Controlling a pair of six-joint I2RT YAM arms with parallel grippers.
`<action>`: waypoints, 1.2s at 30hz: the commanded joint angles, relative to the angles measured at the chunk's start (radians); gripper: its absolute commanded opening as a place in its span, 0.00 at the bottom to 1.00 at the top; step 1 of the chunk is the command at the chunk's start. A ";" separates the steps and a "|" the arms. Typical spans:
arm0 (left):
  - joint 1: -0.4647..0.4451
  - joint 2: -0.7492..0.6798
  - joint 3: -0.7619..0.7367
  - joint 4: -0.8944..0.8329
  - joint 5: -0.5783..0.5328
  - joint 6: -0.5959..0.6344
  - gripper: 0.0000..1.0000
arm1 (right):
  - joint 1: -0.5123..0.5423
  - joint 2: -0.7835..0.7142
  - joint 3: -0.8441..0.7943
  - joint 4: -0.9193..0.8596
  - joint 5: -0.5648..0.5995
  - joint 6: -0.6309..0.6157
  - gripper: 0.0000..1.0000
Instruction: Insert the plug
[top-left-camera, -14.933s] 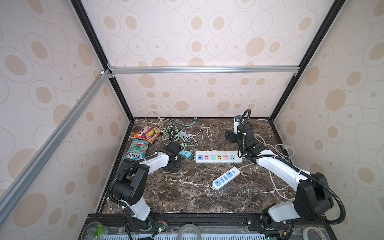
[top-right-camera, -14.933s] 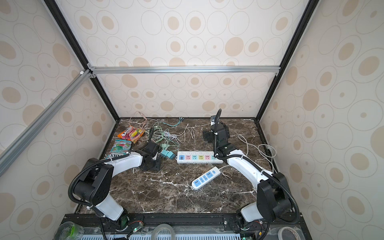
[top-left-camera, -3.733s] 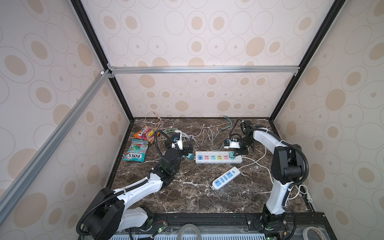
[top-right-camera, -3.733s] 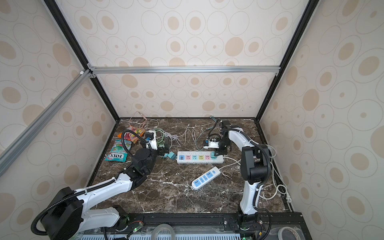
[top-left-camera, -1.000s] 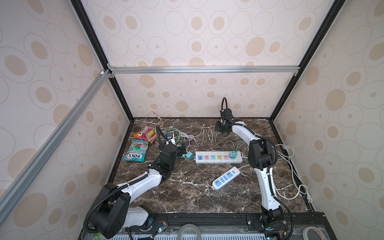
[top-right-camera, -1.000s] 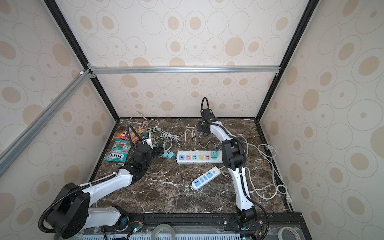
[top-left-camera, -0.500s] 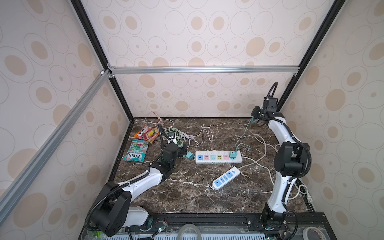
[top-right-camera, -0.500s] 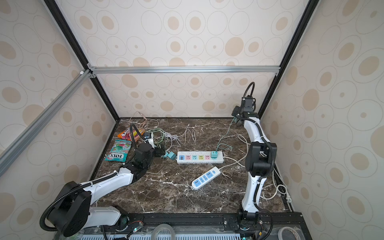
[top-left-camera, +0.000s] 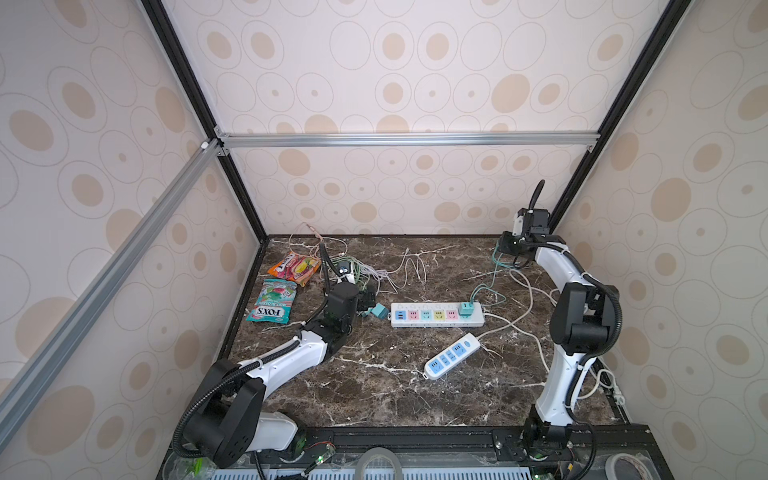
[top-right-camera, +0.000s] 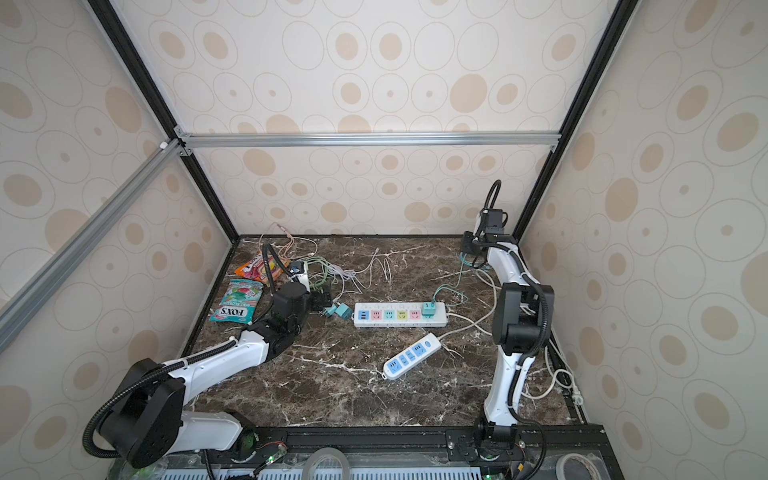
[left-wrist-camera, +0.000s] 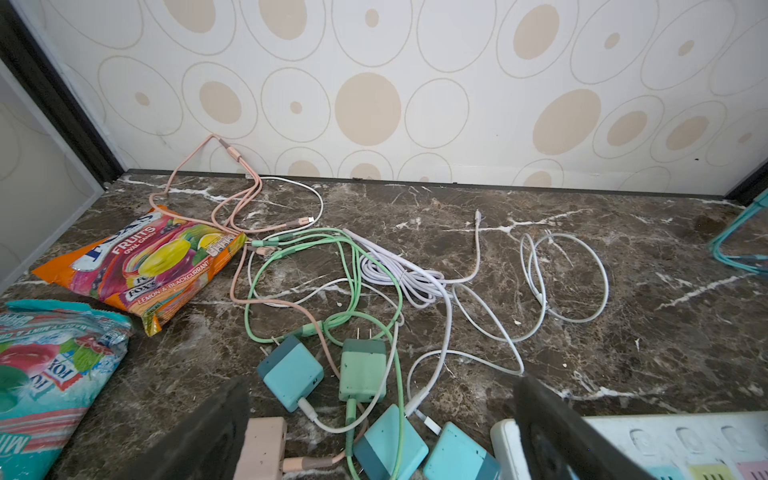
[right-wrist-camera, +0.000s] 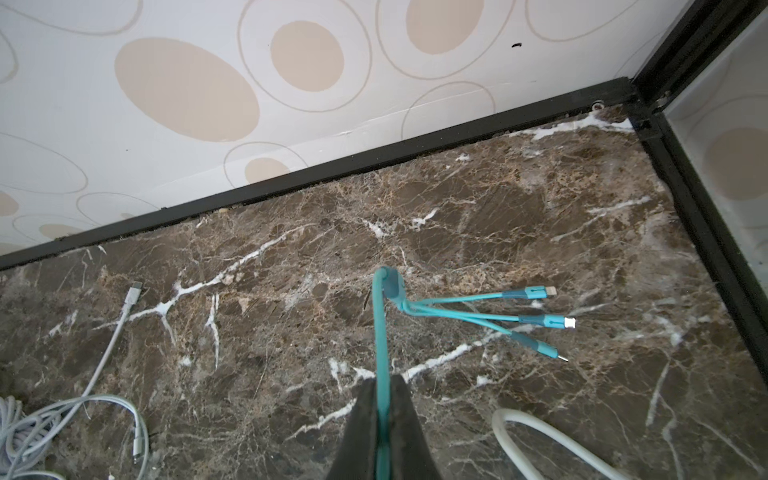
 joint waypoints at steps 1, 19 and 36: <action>0.005 -0.005 0.028 -0.038 -0.063 -0.039 0.98 | 0.000 0.006 0.022 -0.032 0.001 0.011 0.37; 0.015 0.008 0.033 -0.082 -0.120 -0.130 0.99 | 0.004 -0.304 -0.254 0.097 -0.016 0.134 0.99; -0.052 0.114 0.154 -0.418 0.032 -0.493 0.98 | 0.095 -0.524 -0.582 0.357 -0.263 0.301 0.99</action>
